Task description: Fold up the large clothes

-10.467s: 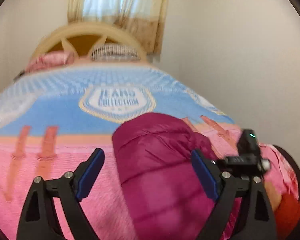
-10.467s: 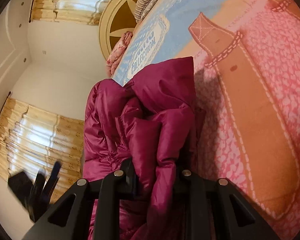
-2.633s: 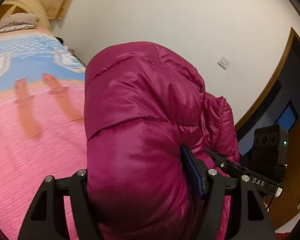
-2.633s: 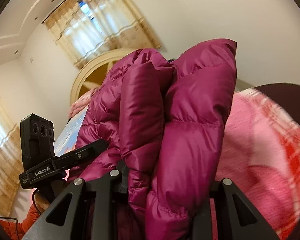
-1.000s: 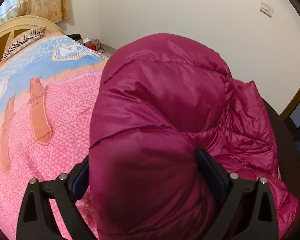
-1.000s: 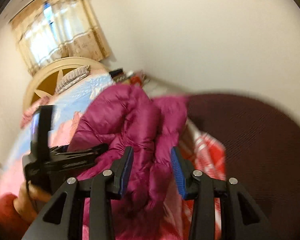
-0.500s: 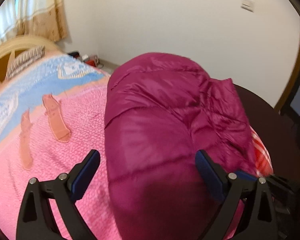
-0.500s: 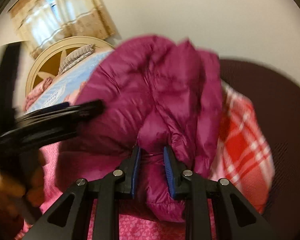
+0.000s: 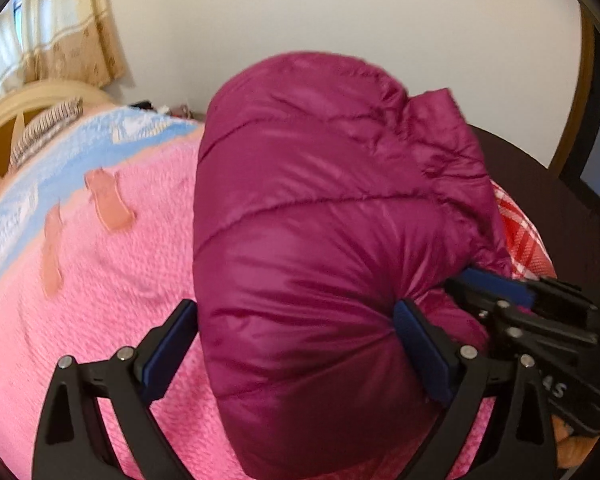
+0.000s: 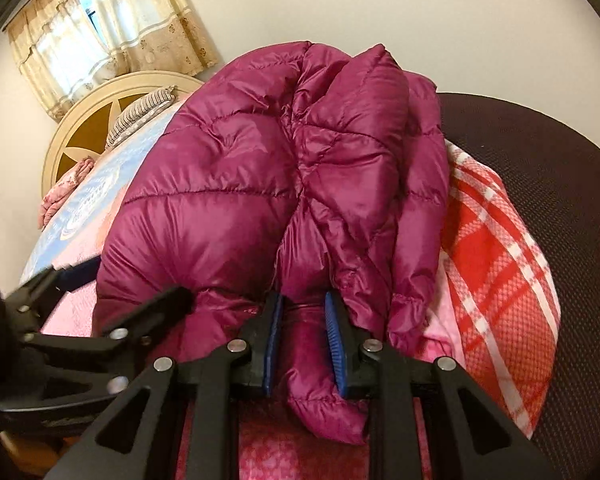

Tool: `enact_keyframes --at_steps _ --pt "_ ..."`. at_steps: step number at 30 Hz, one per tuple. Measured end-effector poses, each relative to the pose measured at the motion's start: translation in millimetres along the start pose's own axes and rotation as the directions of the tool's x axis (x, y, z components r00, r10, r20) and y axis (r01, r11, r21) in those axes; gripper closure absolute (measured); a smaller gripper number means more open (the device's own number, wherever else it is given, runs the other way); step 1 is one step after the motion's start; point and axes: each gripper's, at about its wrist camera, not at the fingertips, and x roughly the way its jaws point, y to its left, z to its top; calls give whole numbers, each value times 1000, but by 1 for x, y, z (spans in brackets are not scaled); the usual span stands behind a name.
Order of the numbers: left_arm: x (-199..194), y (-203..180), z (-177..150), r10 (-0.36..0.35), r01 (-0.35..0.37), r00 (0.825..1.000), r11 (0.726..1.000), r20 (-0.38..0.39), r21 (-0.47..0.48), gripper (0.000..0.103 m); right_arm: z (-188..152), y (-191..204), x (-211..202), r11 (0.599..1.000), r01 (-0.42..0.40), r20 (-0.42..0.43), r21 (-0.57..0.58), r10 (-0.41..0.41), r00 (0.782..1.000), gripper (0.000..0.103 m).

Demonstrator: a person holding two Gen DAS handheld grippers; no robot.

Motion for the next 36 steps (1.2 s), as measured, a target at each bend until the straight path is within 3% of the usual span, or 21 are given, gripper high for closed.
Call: enact_keyframes --at_steps 5,7,9,10,18,22,25,30,36 --pt "-12 3 -1 -17 17 1000 1000 -3 -5 3 -7 14 -30 1000 17 44 10 -18 999 75" --pt "-20 3 -6 -12 12 1000 1000 8 -2 3 -10 19 -46 999 32 60 0 -32 998 62" --pt "-31 4 -12 -7 7 1000 1000 24 -7 4 -16 25 -64 998 69 84 -3 -69 994 31" --pt "-35 5 -15 -7 8 999 1000 31 -8 4 -18 27 -72 997 82 98 -1 -82 992 26" --pt "-86 19 -41 9 -3 991 999 132 -40 4 -34 42 -127 986 163 135 -25 -158 978 25" --pt "-116 20 -51 14 -7 983 999 180 -42 4 -37 56 -158 969 237 180 -71 -221 959 24" --pt "-140 21 -51 46 -40 965 999 257 -29 4 -41 68 -185 963 257 258 -88 -227 939 24" --pt "-187 21 -51 101 -100 902 995 420 -25 0 -41 88 -225 959 267 414 -97 -205 887 24" --pt "-221 29 -46 79 -58 863 997 499 -57 0 -40 103 -262 966 251 534 -66 -178 827 20"
